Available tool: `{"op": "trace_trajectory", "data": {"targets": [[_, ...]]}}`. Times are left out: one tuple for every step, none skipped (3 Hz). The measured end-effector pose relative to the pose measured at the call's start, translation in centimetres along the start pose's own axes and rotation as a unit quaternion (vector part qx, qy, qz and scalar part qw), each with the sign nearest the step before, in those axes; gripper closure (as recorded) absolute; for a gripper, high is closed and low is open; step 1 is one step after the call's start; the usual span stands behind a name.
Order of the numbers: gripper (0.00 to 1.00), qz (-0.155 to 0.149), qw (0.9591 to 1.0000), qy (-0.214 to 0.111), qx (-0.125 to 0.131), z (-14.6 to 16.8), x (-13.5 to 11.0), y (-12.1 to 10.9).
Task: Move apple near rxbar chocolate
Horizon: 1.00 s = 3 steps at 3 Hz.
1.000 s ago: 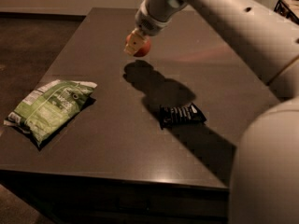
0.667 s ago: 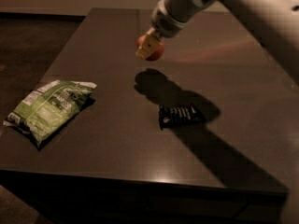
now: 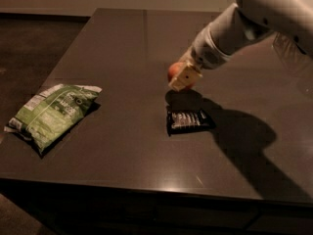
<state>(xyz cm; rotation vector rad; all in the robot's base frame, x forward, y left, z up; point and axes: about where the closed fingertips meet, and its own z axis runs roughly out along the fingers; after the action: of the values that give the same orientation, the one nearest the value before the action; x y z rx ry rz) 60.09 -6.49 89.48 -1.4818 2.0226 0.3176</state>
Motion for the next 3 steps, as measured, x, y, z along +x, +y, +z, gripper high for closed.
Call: {"op": "trace_trajectory", "data": {"targets": [[1.0,-0.022,0.9994,-0.022,-0.016,-0.1,3.3,1.1],[0.82,-0.041,0.9975,-0.046,-0.033,0.0,5.6,1.8],[0.59,-0.059,0.9945,-0.073,-0.046,-0.3,6.8,2.5]]}}
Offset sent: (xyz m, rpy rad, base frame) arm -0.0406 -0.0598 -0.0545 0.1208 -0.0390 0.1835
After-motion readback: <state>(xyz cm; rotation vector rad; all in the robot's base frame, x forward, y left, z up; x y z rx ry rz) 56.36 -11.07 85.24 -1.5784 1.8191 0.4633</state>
